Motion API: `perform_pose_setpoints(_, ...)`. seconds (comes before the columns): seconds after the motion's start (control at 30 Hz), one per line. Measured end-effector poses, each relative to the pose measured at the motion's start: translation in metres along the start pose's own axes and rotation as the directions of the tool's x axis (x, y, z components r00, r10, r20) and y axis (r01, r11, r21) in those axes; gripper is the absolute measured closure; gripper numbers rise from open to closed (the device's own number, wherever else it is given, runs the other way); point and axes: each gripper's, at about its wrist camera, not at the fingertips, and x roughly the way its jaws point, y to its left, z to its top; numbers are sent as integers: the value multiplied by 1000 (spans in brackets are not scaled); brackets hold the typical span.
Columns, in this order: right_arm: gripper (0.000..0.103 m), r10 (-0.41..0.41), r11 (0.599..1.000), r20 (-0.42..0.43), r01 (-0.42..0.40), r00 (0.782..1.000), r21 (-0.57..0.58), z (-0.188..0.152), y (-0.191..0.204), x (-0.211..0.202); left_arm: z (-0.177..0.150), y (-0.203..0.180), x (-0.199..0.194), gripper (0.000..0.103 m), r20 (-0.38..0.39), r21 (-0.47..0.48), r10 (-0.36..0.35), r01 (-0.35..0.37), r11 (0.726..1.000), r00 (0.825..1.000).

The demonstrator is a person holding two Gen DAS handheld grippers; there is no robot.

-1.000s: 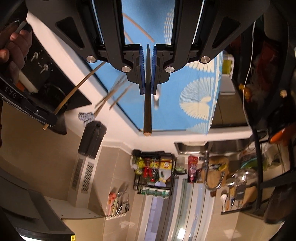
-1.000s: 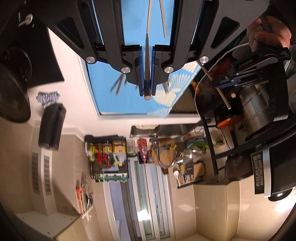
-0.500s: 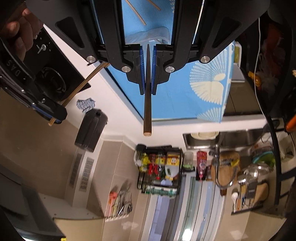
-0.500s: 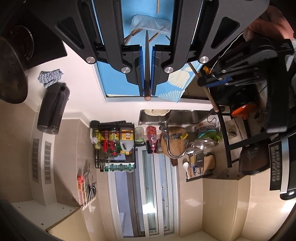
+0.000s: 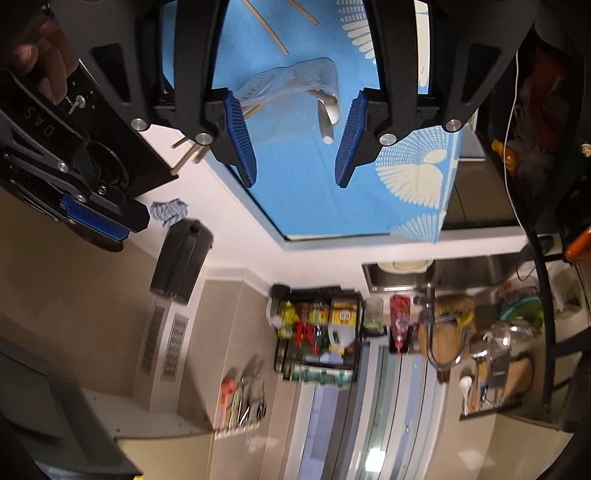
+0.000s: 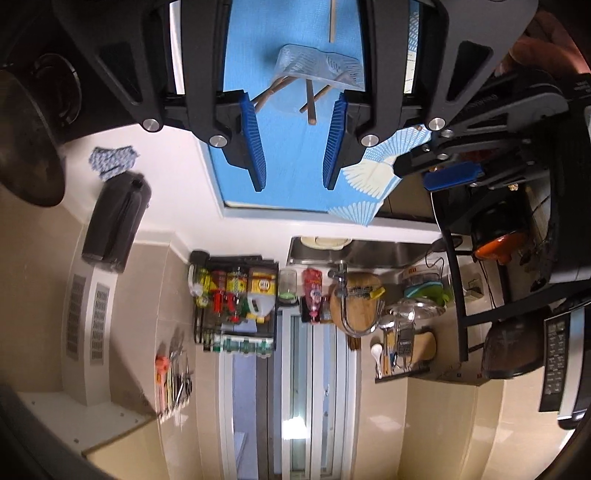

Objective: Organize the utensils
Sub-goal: 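Open both tools to drop the chopsticks into the container, then move both open tools back toward the remaining chopsticks on the cloth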

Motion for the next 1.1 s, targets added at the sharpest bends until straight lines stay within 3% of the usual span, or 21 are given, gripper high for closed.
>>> perform_pose_setpoints(0.2,67,55,998,119,-52,991,-23,-26,7,-67,-35,-11,-52,40,92,-6,14,-13,1000,996)
perform_pose_setpoints(0.37,67,74,997,163,-73,984,-9,-86,10,-96,-101,-31,-73,37,116,22,62,-65,998,991)
perform_pose_setpoints(0.63,68,28,994,66,-34,997,104,-190,-1,-85,-196,-22,-71,37,58,-35,182,-180,983,982)
perform_pose_setpoints(0.77,72,36,989,-48,-29,998,143,-239,-3,-67,-241,-15,-68,41,24,-60,209,-208,976,978)
perform_pose_setpoints(0.93,75,103,987,-197,-76,975,140,-284,6,-41,-284,-19,-52,45,-96,-70,180,-187,980,979)
perform_pose_setpoints(1.1,75,122,989,-267,-95,956,113,-304,18,-24,-289,-18,-52,45,-107,-72,161,-169,983,981)
